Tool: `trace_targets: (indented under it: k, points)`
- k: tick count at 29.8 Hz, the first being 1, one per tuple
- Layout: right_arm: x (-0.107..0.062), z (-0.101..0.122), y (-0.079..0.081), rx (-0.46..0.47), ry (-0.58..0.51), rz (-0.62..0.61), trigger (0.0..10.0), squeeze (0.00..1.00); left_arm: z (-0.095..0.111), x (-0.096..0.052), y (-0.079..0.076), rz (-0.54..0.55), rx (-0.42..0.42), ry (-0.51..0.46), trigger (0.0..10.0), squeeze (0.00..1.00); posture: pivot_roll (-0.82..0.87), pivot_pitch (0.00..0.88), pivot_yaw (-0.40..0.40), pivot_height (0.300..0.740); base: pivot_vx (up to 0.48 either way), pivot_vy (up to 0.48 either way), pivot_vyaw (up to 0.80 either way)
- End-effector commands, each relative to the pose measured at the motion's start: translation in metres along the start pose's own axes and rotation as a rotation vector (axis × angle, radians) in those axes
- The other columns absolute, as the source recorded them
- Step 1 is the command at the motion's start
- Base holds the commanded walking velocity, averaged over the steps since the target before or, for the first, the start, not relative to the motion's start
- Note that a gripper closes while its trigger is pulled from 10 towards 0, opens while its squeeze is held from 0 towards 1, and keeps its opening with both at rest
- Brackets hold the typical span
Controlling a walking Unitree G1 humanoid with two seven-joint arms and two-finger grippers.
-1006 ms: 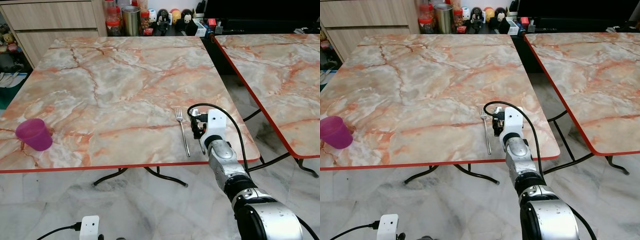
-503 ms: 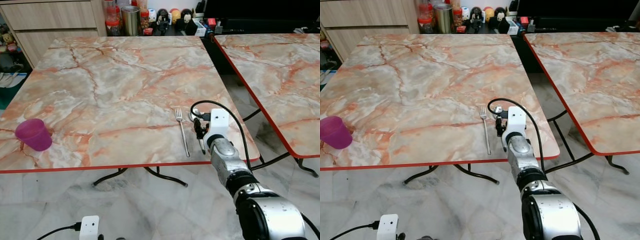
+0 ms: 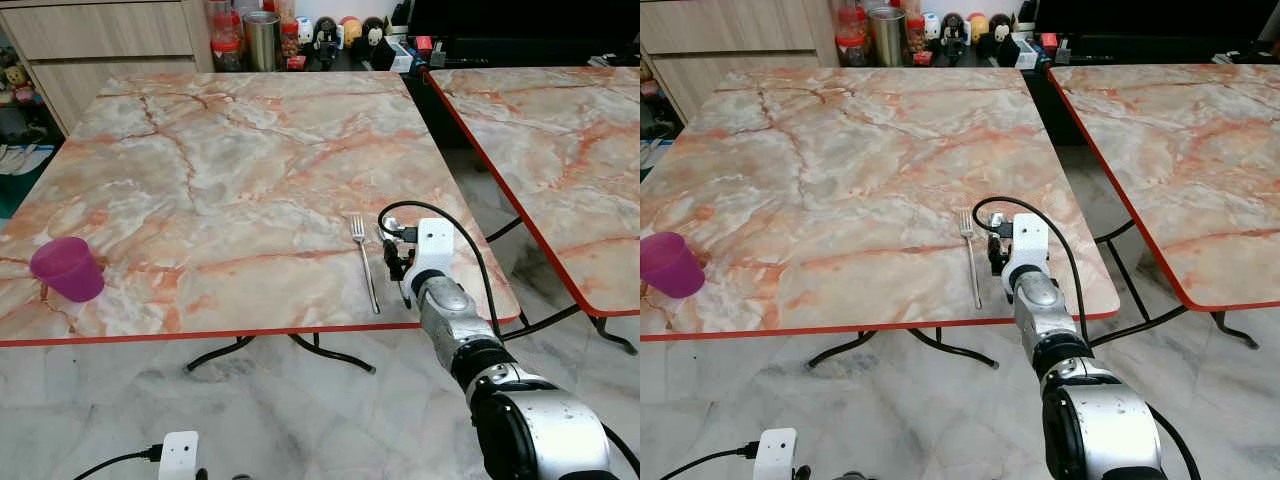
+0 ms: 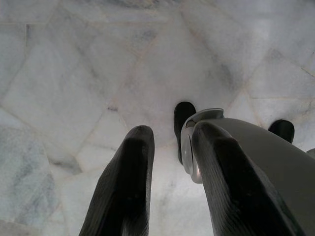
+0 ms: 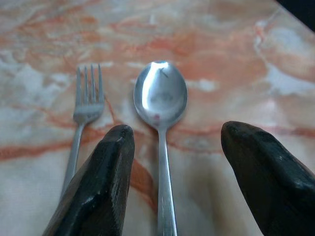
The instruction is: Setting the table
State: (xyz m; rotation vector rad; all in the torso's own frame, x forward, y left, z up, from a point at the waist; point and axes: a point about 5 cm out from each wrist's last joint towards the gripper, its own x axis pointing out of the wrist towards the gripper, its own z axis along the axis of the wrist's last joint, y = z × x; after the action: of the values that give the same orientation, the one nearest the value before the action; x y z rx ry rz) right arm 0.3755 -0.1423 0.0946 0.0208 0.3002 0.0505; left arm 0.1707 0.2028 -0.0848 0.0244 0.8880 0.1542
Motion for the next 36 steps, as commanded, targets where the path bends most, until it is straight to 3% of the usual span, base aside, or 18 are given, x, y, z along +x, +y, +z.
trace_targets:
  k: [1, 19, 20, 21, 22, 23, 24, 36]
  points:
    - [0.000, -0.004, 0.000, 0.007, 0.023, 0.001, 10.0, 0.00, -0.010, -0.002, 0.001, 0.009, 0.001, 0.044, 10.0, 0.00, 0.13, 0.111, -0.053, 0.715, 0.000, 0.000, 0.00]
    - [-0.003, -0.021, 0.003, 0.008, 0.107, 0.018, 10.0, 0.00, -0.011, -0.002, 0.000, -0.001, -0.002, 0.053, 10.0, 0.00, 0.13, 0.111, -0.055, 0.715, 0.000, 0.000, 0.00]
    - [-0.003, -0.021, 0.003, 0.009, 0.106, 0.018, 7.6, 0.00, -0.011, -0.002, -0.001, -0.002, -0.002, 0.054, 10.0, 0.00, 0.13, 0.111, -0.055, 0.715, 0.000, 0.000, 0.00]
    - [-0.003, -0.021, 0.003, 0.010, 0.105, 0.019, 7.6, 0.00, -0.011, -0.002, -0.001, -0.003, -0.002, 0.054, 10.0, 0.00, 0.13, 0.111, -0.055, 0.715, 0.000, 0.000, 0.00]
    - [-0.003, -0.021, 0.003, 0.012, 0.104, 0.018, 1.8, 0.00, -0.011, -0.002, -0.001, -0.003, -0.002, 0.054, 10.0, 0.00, 0.13, 0.110, -0.054, 0.715, 0.000, 0.000, 0.00]
    - [-0.003, -0.021, 0.003, 0.013, 0.104, 0.018, 1.8, 0.00, -0.011, -0.002, -0.001, -0.004, -0.002, 0.055, 10.0, 0.00, 0.13, 0.110, -0.054, 0.715, 0.000, 0.000, 0.00]
    - [-0.003, -0.020, 0.003, 0.014, 0.103, 0.018, 0.0, 0.00, -0.011, -0.002, -0.001, -0.007, -0.001, 0.056, 10.0, 0.00, 0.13, 0.109, -0.055, 0.715, 0.000, 0.000, 0.00]
    - [-0.003, -0.020, 0.003, 0.013, 0.099, 0.021, 0.0, 0.00, -0.013, -0.003, -0.003, -0.014, -0.005, 0.061, 10.0, 0.00, 0.13, 0.114, -0.057, 0.715, 0.000, 0.000, 0.00]
